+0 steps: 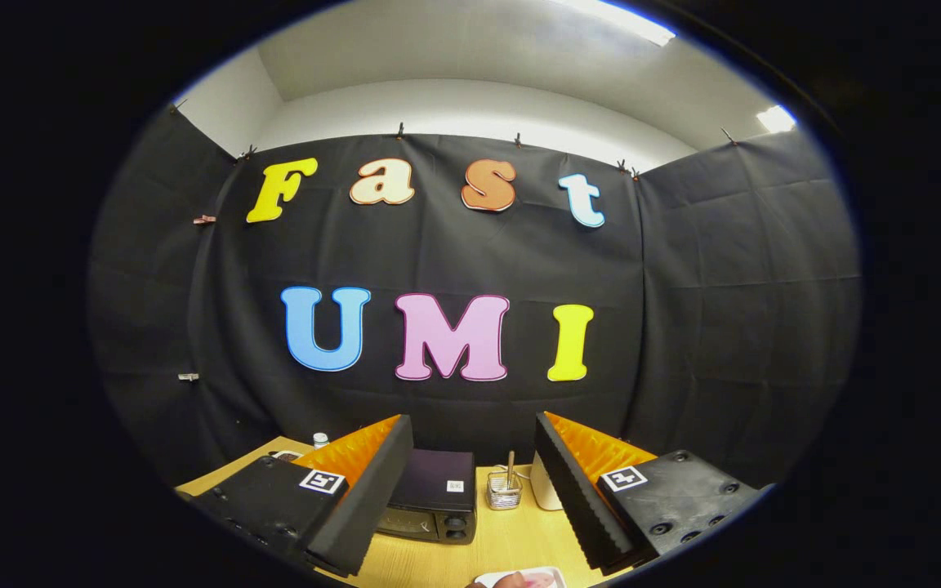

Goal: Open the toaster oven, put the food inside, and close the toaster oven door.

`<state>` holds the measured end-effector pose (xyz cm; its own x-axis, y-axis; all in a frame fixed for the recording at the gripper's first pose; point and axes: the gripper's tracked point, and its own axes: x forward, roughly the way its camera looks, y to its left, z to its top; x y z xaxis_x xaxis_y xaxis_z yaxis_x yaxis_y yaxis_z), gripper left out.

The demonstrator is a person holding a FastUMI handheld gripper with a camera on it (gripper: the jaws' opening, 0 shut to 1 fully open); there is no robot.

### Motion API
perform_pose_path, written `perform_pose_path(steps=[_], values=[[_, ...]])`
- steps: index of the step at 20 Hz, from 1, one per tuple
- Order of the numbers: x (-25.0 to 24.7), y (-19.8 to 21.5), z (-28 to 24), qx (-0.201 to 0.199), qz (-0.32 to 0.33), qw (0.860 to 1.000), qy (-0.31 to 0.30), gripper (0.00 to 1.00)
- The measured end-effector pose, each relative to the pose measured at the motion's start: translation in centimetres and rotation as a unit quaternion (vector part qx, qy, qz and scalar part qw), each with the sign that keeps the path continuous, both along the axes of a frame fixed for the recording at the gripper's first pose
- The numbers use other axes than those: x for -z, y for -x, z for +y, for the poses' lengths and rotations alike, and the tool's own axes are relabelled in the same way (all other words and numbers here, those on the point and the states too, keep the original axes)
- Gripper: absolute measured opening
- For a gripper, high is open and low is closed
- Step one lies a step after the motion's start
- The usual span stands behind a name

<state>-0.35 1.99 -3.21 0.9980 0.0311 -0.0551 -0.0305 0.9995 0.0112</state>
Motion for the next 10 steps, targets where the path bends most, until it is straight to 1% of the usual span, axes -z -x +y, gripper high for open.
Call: perform_pose_path(steps=[7,10], values=[[2.7,-0.5,3.9,-0.022,0.022,0.999,-0.015,0.98],[5.1,-1.1,6.0,-0.028,0.039,0.998,-0.036,0.98]])
